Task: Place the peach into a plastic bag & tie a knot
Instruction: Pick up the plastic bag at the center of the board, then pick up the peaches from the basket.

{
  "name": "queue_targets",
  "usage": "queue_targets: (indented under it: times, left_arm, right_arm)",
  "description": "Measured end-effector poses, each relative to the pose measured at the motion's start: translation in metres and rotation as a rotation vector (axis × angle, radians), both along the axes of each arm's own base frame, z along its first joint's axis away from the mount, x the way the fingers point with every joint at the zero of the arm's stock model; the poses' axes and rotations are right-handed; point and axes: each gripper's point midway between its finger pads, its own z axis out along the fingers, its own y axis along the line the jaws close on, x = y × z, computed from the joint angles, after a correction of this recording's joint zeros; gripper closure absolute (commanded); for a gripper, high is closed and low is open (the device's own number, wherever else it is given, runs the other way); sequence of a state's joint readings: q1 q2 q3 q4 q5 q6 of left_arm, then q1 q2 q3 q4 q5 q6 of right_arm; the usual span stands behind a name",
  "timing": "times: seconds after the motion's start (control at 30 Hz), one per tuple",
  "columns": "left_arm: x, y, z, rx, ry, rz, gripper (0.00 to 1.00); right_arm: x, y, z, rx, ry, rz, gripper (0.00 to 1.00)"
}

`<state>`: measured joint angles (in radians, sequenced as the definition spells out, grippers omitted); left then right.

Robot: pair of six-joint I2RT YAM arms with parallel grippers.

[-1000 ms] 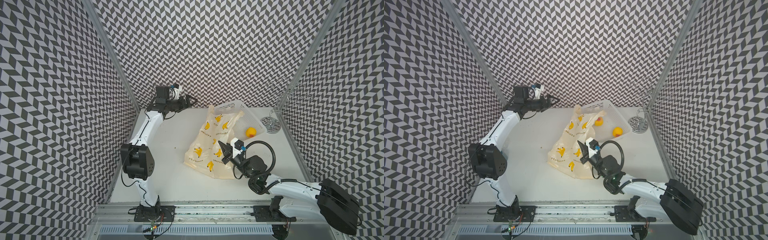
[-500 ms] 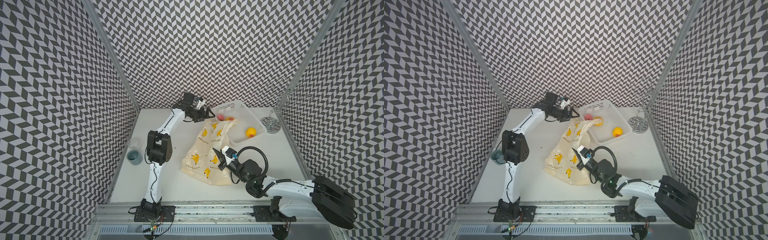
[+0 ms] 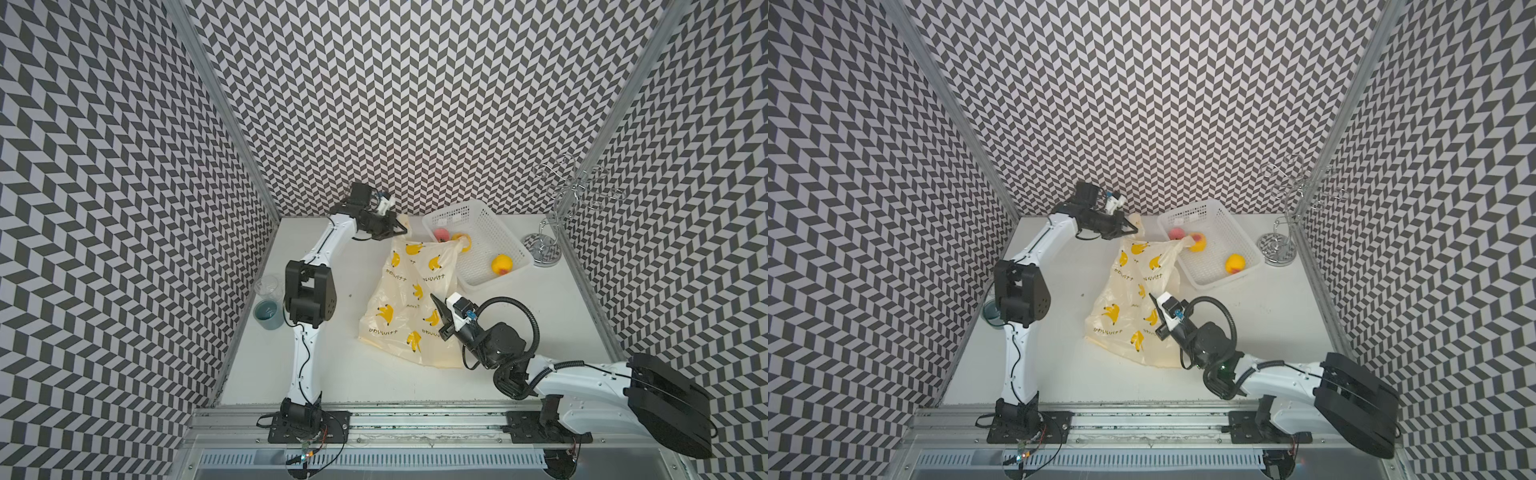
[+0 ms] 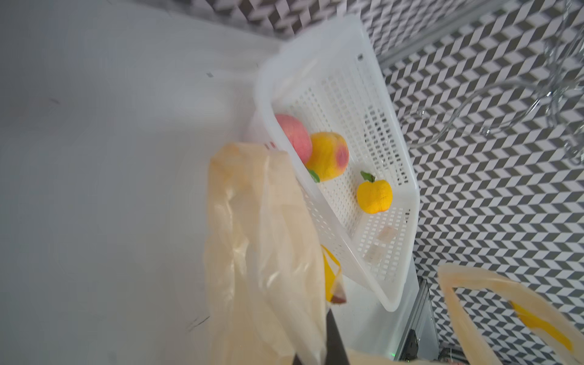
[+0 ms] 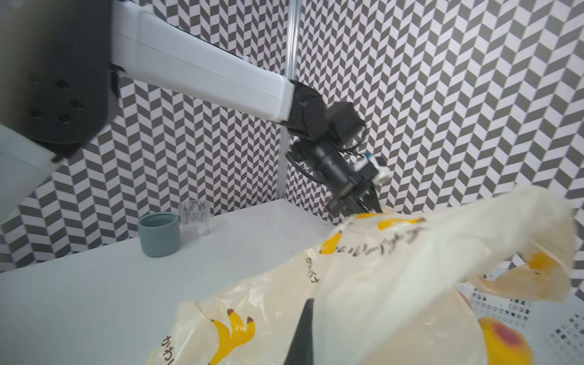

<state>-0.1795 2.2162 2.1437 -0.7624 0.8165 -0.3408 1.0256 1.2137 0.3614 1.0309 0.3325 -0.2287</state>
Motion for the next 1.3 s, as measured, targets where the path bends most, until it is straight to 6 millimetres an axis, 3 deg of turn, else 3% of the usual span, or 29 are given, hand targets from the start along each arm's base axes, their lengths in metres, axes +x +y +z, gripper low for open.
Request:
queue_targets:
  times: [0.03,0.1,0.2,0.23,0.3,0.37,0.43,0.47,0.5,0.57,0.67,0.77,0.8,0.9,1.0,1.07,1.17,1.3]
  left_arm:
    - [0.005,0.019,0.020,-0.014,-0.037,0.046,1.00]
    - [0.010,0.067,0.084,-0.044,-0.179,0.161,1.00]
    - [-0.009,0.118,0.188,-0.073,-0.453,0.284,1.00]
    - [-0.021,0.121,0.217,-0.082,-0.538,0.294,1.00]
    - [-0.053,0.109,0.266,-0.114,-0.703,0.270,1.00]
    - [-0.087,0.081,0.288,-0.149,-0.827,0.209,1.00]
    - [-0.112,0.055,0.277,-0.173,-0.879,0.151,1.00]
    - [-0.121,0.042,0.260,-0.178,-0.887,0.125,1.00]
    - [-0.126,0.034,0.240,-0.176,-0.881,0.108,1.00]
    - [-0.130,0.017,0.178,-0.155,-0.818,0.076,1.00]
    - [-0.132,0.003,0.096,-0.114,-0.688,0.042,1.00]
    - [-0.139,-0.001,0.055,-0.099,-0.620,0.026,1.00]
    - [-0.140,-0.001,0.053,-0.102,-0.626,0.024,1.00]
    - [-0.140,-0.002,0.065,-0.127,-0.676,0.023,1.00]
    - [-0.139,-0.003,0.082,-0.157,-0.703,0.029,1.00]
    - [-0.136,-0.003,0.097,-0.169,-0.721,0.034,1.00]
    - [-0.135,-0.002,0.114,-0.177,-0.749,0.040,1.00]
    - [-0.135,0.000,0.111,-0.180,-0.724,0.047,1.00]
  right_arm:
    - [0.002,-0.004,0.000,0.019,0.011,-0.018,0.66]
    - [0.005,-0.009,-0.001,0.060,0.042,-0.046,0.51]
    - [0.009,-0.011,-0.005,0.105,0.086,-0.065,0.38]
    - [0.010,-0.012,-0.006,0.118,0.102,-0.066,0.34]
    - [0.014,-0.014,-0.006,0.149,0.137,-0.073,0.32]
    - [0.025,-0.021,-0.004,0.178,0.200,-0.086,0.31]
    - [0.044,-0.036,0.008,0.227,0.262,-0.112,0.30]
    - [0.056,-0.047,0.018,0.258,0.289,-0.136,0.30]
    - [0.066,-0.058,0.028,0.290,0.310,-0.154,0.30]
    - [0.085,-0.082,0.048,0.345,0.348,-0.199,0.30]
    - [0.113,-0.112,0.062,0.379,0.421,-0.278,0.32]
    - [0.152,-0.130,0.053,0.368,0.525,-0.357,0.34]
    - [0.165,-0.133,0.044,0.356,0.563,-0.380,0.35]
    - [0.208,-0.139,-0.009,0.302,0.716,-0.456,0.32]
    - [0.238,-0.143,-0.073,0.228,0.867,-0.532,0.25]
    - [0.257,-0.142,-0.110,0.174,0.958,-0.566,0.15]
    - [0.286,-0.134,-0.143,0.109,1.034,-0.579,0.13]
    - [0.310,-0.127,-0.157,0.075,1.053,-0.584,0.12]
